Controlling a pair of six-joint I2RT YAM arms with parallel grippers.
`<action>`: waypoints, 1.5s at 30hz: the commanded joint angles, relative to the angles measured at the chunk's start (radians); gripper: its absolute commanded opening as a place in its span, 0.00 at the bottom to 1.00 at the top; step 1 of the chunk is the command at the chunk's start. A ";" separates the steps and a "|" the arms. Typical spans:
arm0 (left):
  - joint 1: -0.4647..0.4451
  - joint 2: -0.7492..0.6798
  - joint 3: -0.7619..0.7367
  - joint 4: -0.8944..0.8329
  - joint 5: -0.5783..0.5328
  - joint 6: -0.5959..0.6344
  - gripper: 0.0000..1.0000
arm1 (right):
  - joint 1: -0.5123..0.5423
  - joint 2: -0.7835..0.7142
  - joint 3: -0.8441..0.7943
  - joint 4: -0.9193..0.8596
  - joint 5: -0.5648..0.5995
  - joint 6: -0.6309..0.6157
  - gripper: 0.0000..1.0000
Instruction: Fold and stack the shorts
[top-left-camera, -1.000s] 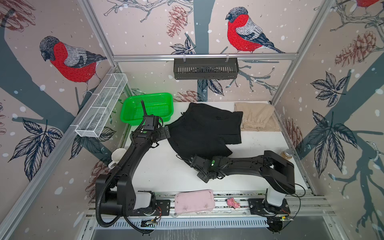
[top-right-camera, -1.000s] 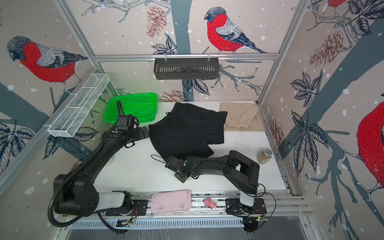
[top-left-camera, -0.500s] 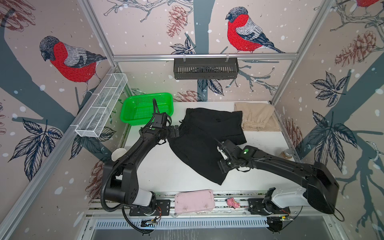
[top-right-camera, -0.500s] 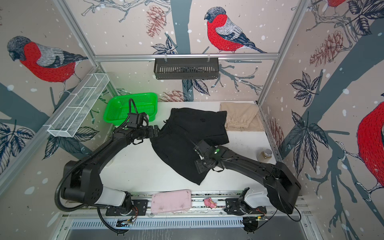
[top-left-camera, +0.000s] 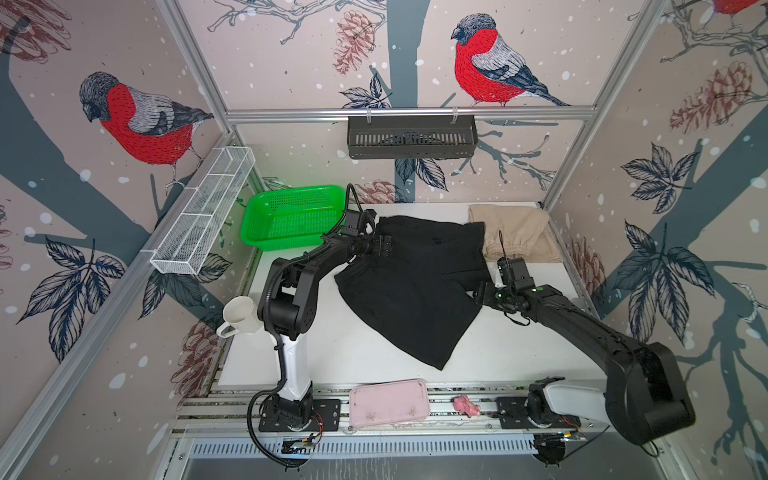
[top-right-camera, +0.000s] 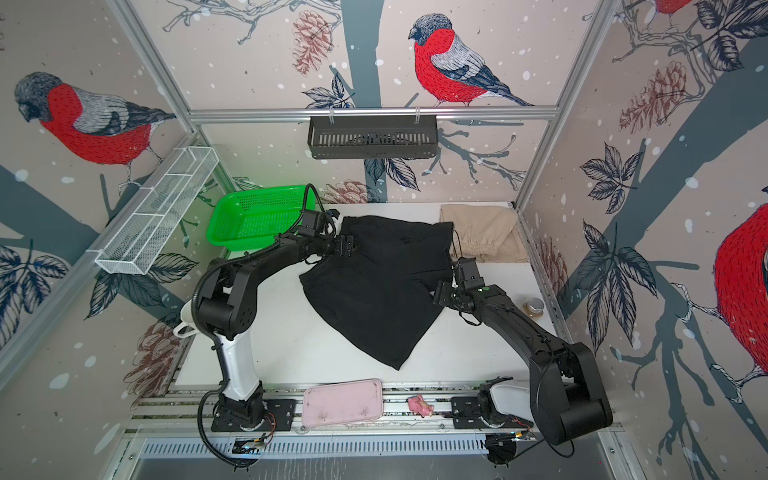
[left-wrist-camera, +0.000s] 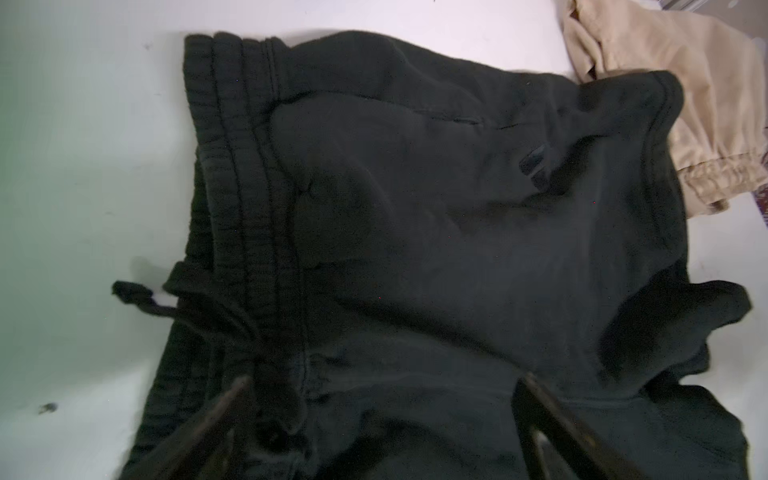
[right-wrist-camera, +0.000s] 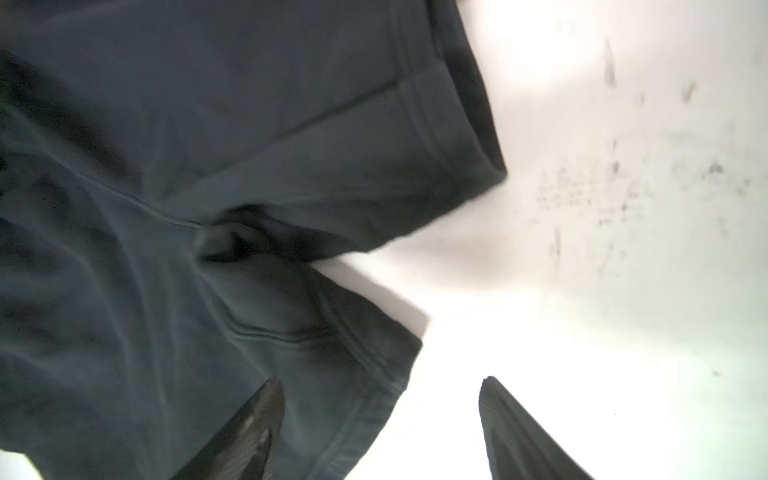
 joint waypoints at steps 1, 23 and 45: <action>-0.002 0.015 -0.024 0.078 0.018 0.006 0.97 | -0.012 -0.011 -0.050 0.044 -0.015 0.039 0.75; 0.020 -0.114 -0.367 0.120 -0.163 -0.158 0.97 | 0.005 0.185 -0.099 0.378 -0.055 0.080 0.54; 0.082 -0.239 -0.475 0.090 -0.260 -0.190 0.97 | -0.001 0.400 0.388 0.071 0.224 -0.157 0.08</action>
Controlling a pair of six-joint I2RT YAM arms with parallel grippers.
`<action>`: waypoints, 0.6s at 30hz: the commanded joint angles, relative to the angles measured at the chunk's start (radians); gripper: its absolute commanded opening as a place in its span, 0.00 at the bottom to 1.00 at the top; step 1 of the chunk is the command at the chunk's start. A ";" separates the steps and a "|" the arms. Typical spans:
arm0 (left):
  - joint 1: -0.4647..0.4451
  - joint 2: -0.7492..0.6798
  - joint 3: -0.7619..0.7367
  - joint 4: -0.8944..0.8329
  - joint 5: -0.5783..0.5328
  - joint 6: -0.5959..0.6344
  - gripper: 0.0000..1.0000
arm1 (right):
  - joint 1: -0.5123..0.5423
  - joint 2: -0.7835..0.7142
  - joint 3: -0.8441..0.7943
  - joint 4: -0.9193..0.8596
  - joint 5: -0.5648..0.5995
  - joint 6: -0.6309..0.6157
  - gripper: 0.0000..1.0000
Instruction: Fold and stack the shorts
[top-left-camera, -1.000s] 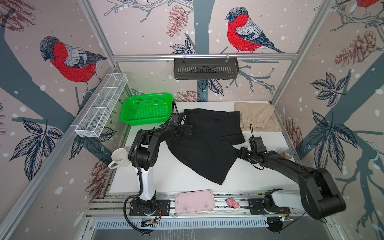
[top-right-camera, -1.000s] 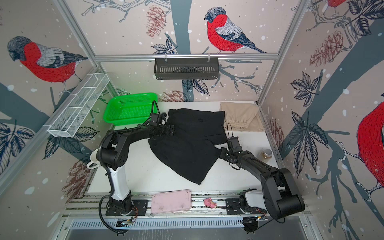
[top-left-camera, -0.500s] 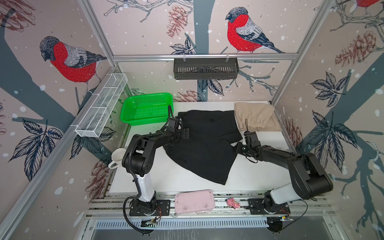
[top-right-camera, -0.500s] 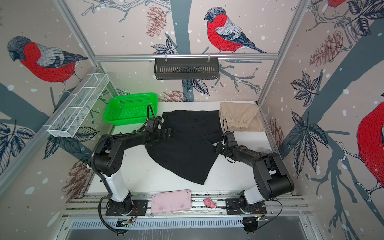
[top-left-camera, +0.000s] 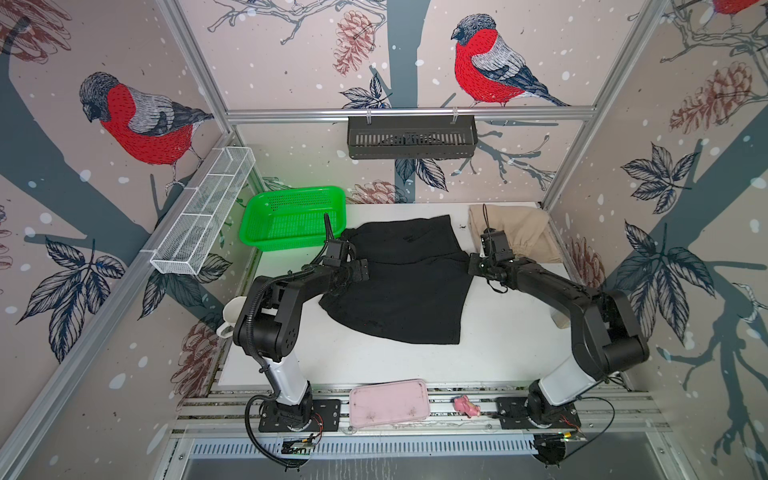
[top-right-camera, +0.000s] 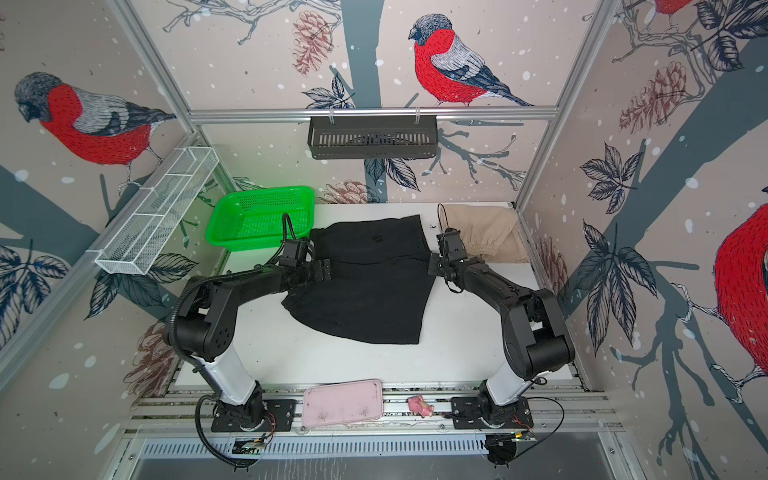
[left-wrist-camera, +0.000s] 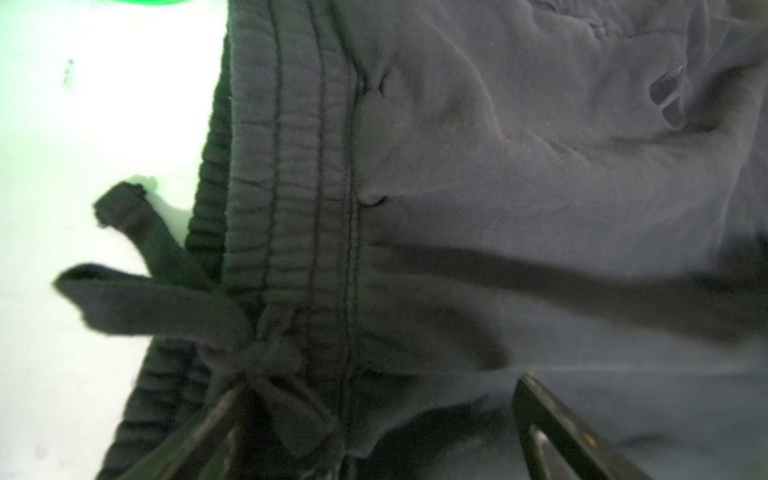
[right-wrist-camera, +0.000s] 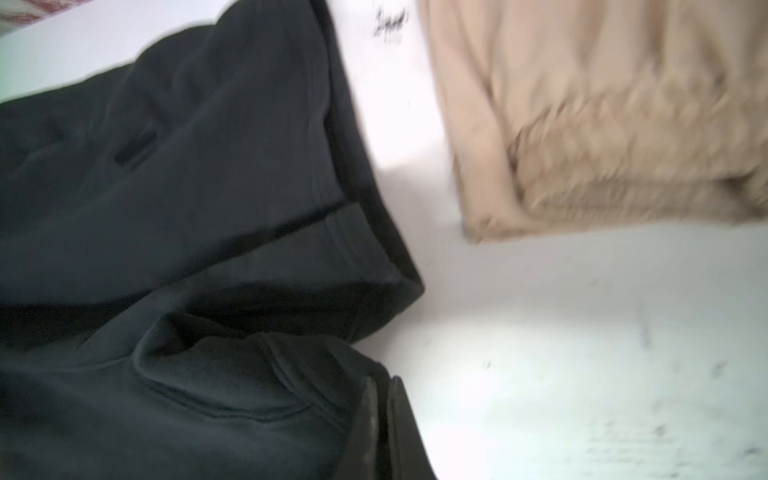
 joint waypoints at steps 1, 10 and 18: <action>0.004 -0.009 -0.011 -0.067 -0.028 -0.011 0.97 | -0.021 0.051 0.055 -0.115 0.058 -0.066 0.15; 0.005 -0.119 0.053 -0.118 0.092 -0.048 0.97 | -0.048 -0.065 -0.012 -0.130 0.005 -0.038 0.70; 0.013 -0.313 0.125 -0.375 -0.083 -0.099 0.97 | 0.140 -0.329 -0.248 -0.277 -0.078 0.110 0.72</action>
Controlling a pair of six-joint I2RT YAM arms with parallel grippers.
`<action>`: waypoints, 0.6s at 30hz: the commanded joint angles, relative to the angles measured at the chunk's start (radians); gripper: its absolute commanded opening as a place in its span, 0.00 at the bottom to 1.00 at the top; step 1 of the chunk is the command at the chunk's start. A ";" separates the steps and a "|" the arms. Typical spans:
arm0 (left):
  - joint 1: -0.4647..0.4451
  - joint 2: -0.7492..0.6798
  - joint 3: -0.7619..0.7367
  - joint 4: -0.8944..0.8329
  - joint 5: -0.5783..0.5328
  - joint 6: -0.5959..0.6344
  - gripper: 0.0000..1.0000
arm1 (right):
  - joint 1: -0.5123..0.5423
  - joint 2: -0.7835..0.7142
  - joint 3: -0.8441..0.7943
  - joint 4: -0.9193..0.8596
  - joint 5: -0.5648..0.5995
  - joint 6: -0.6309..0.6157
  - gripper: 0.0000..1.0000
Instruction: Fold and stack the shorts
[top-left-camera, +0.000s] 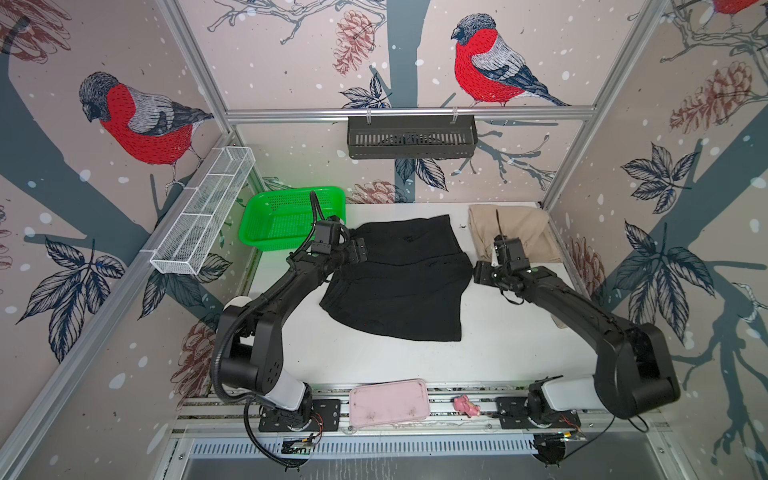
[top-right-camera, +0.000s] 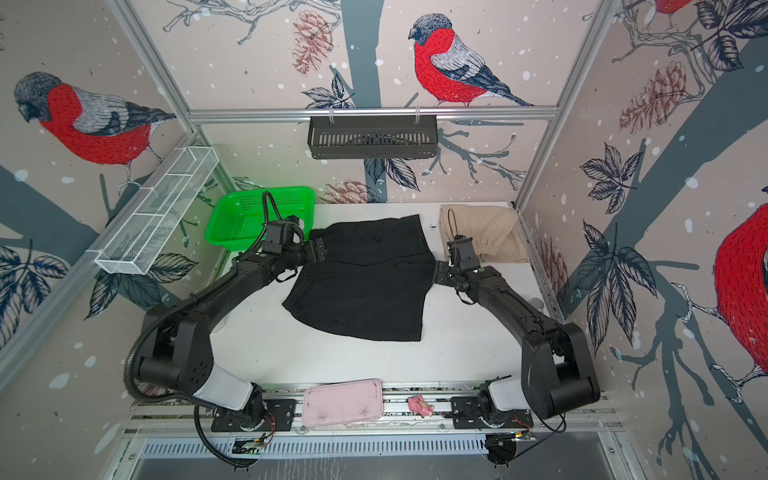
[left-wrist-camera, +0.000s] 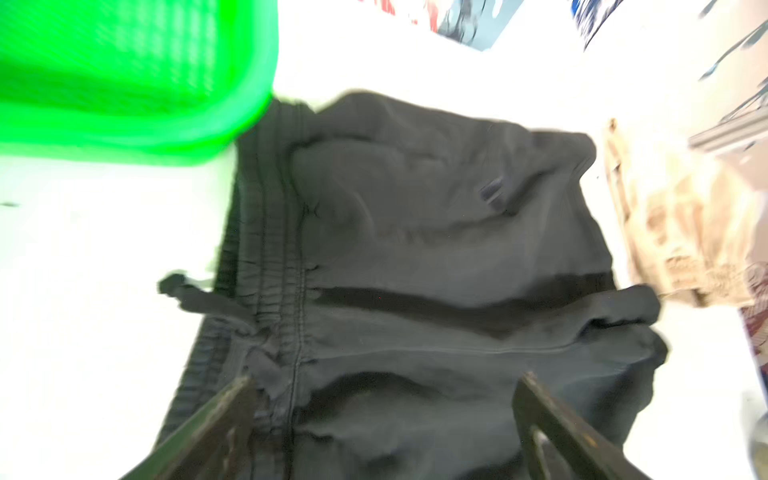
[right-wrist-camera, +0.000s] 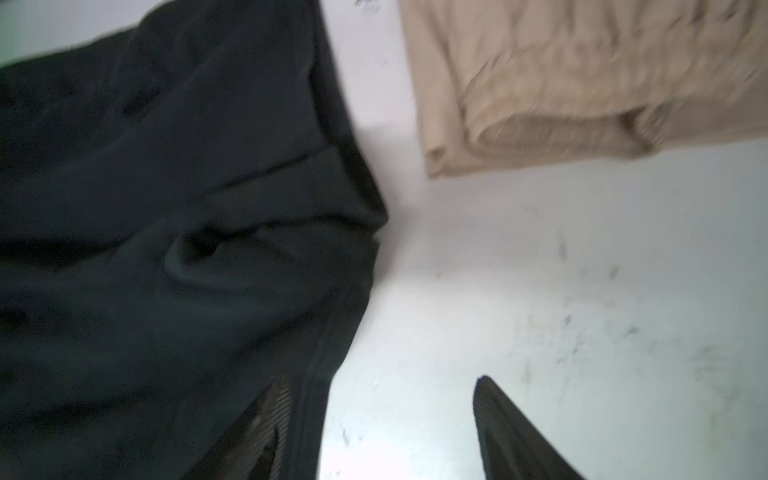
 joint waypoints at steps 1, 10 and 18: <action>0.015 -0.077 -0.027 -0.170 -0.146 -0.057 0.97 | 0.137 -0.067 -0.097 -0.142 -0.016 0.139 0.72; 0.165 -0.278 -0.337 -0.120 -0.085 -0.165 0.97 | 0.450 -0.252 -0.330 -0.063 0.029 0.506 0.71; 0.216 -0.291 -0.458 -0.014 -0.015 -0.171 0.97 | 0.472 -0.192 -0.361 0.101 0.057 0.474 0.61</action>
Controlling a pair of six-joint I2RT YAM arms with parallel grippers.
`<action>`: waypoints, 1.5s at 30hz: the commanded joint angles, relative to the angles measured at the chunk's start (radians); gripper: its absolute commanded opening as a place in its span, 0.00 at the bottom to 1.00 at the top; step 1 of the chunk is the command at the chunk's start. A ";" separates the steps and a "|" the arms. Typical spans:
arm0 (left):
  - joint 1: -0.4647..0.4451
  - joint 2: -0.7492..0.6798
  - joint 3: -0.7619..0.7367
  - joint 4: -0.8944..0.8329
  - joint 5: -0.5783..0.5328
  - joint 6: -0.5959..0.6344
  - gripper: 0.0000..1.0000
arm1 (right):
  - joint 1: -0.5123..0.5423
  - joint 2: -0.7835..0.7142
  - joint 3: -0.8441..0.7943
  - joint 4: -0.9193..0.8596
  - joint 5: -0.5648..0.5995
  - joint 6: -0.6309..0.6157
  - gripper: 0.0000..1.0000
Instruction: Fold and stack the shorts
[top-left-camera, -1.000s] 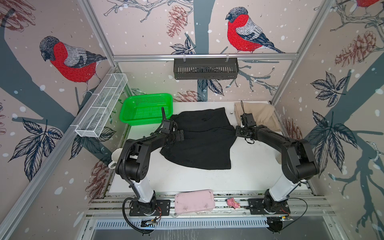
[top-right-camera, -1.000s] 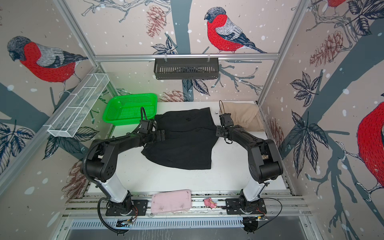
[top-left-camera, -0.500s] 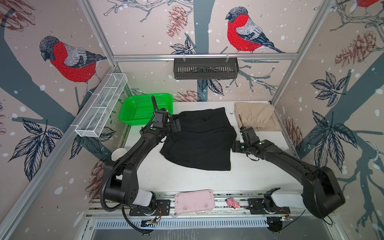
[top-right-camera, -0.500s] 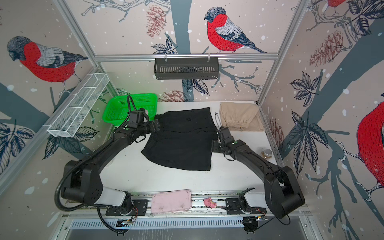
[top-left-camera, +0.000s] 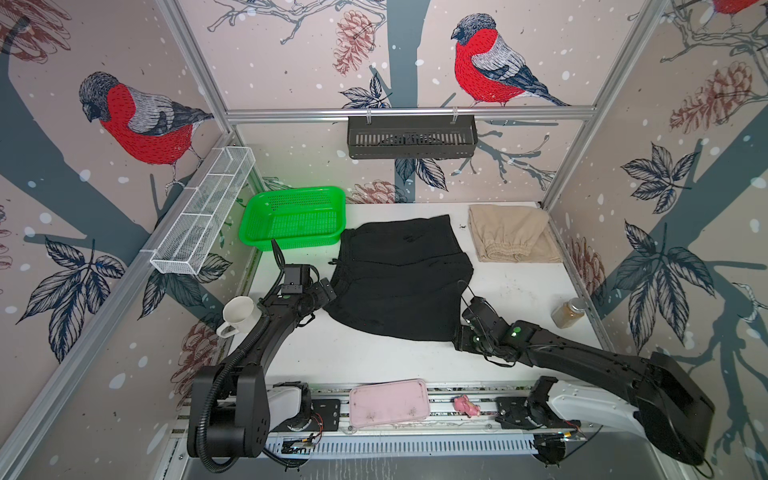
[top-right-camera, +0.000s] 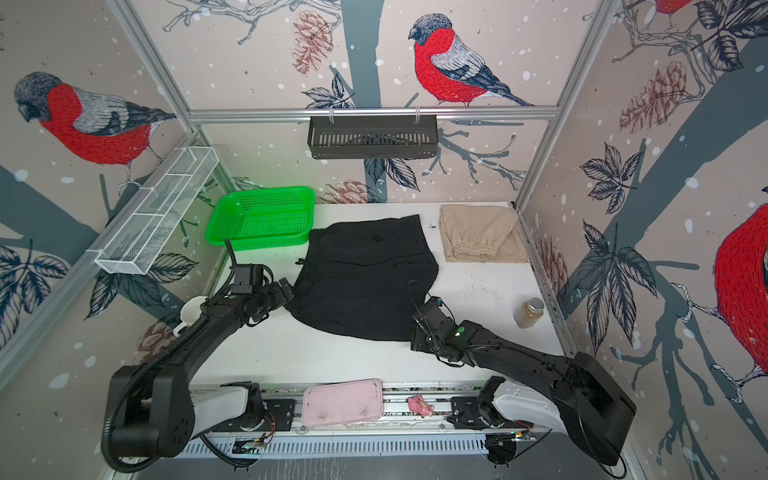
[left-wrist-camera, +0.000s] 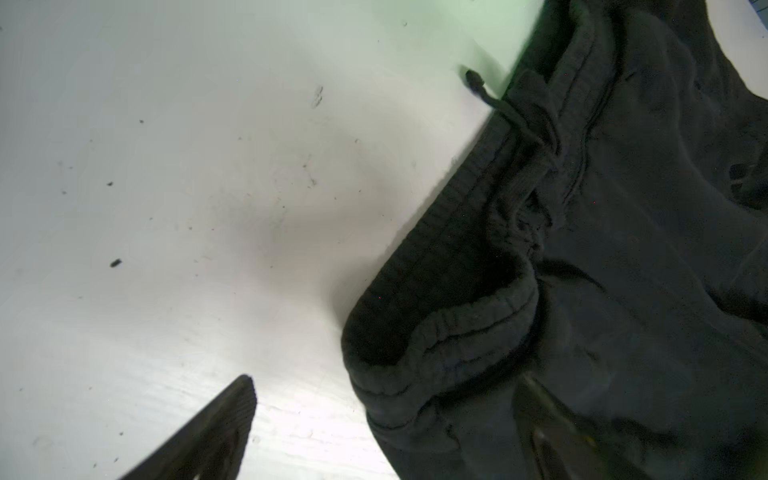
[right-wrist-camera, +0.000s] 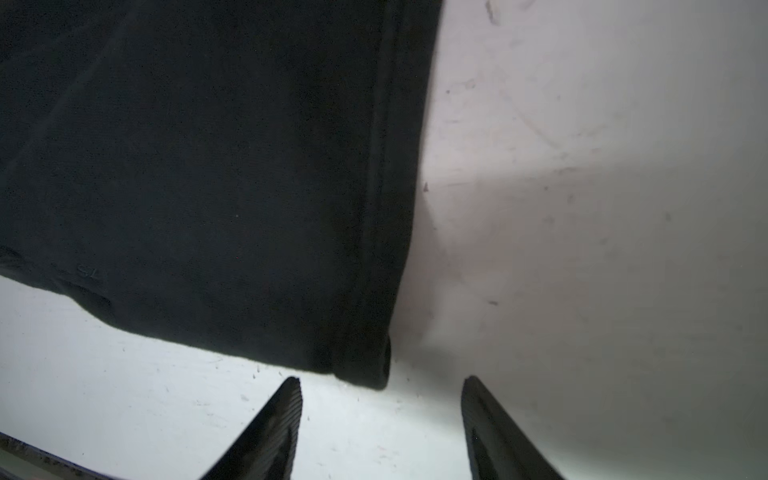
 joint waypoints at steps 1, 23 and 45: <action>0.004 0.003 -0.024 0.072 0.028 -0.010 0.97 | 0.005 0.037 0.002 0.109 0.022 0.004 0.61; 0.004 0.113 -0.099 0.255 0.018 0.035 0.00 | 0.030 0.055 0.066 -0.059 0.193 -0.061 0.06; 0.003 -0.242 0.003 -0.138 0.003 0.009 0.00 | 0.193 -0.158 0.214 -0.429 0.318 0.065 0.02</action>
